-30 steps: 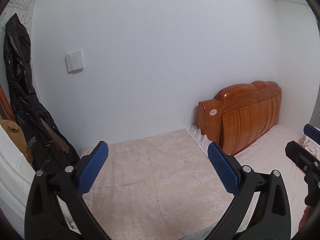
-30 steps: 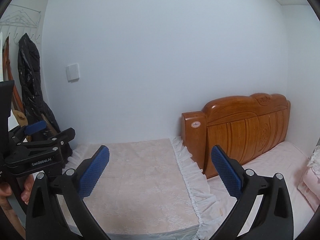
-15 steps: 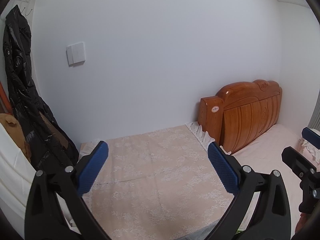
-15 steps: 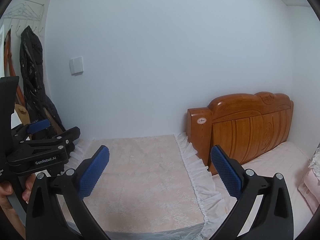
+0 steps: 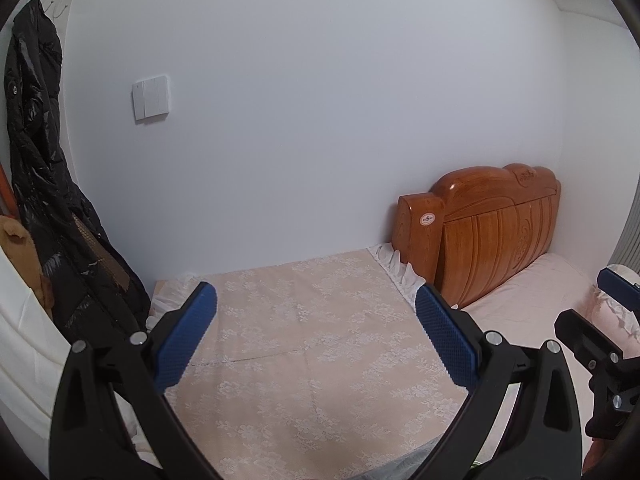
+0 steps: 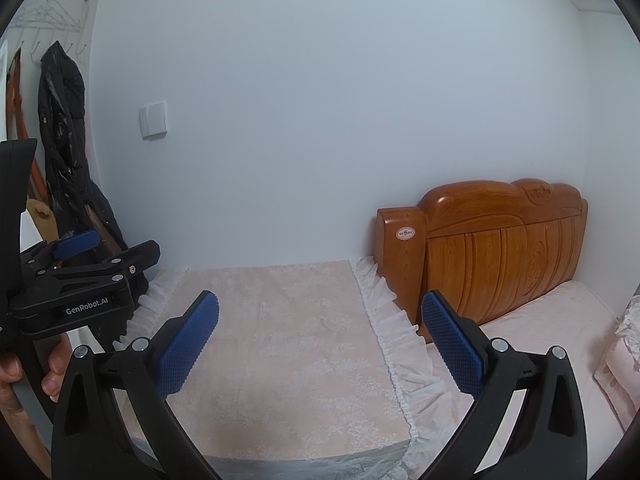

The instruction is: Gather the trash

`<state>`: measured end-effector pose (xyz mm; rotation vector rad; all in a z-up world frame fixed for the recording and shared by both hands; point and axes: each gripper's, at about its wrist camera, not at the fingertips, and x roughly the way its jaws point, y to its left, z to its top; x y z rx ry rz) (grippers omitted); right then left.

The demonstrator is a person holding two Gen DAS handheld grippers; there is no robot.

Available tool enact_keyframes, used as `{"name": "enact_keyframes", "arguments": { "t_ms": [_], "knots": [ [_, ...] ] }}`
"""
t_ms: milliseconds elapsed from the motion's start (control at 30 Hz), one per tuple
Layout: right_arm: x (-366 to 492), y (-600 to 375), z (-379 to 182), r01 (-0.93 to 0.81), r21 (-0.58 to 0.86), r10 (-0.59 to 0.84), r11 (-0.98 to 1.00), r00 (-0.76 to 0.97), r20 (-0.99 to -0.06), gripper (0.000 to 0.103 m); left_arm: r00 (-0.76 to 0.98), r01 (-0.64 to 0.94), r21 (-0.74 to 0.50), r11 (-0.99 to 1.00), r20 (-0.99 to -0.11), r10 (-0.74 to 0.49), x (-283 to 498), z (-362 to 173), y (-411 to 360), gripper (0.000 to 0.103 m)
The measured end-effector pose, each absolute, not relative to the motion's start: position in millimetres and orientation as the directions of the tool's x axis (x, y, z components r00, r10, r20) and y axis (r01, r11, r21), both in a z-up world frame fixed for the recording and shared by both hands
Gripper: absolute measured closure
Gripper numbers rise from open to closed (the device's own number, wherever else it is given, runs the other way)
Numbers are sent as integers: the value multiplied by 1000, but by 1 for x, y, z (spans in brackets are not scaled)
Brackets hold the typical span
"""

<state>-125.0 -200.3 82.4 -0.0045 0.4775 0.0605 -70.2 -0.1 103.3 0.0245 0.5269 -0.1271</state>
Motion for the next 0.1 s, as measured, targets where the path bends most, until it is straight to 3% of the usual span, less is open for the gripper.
{"name": "enact_keyframes", "arguments": {
  "t_ms": [100],
  "knots": [
    [-125, -201, 82, -61, 10, 59, 998, 885, -462, 2, 855, 133, -6, 991, -505, -118, -70, 103, 0, 8]
  ]
}}
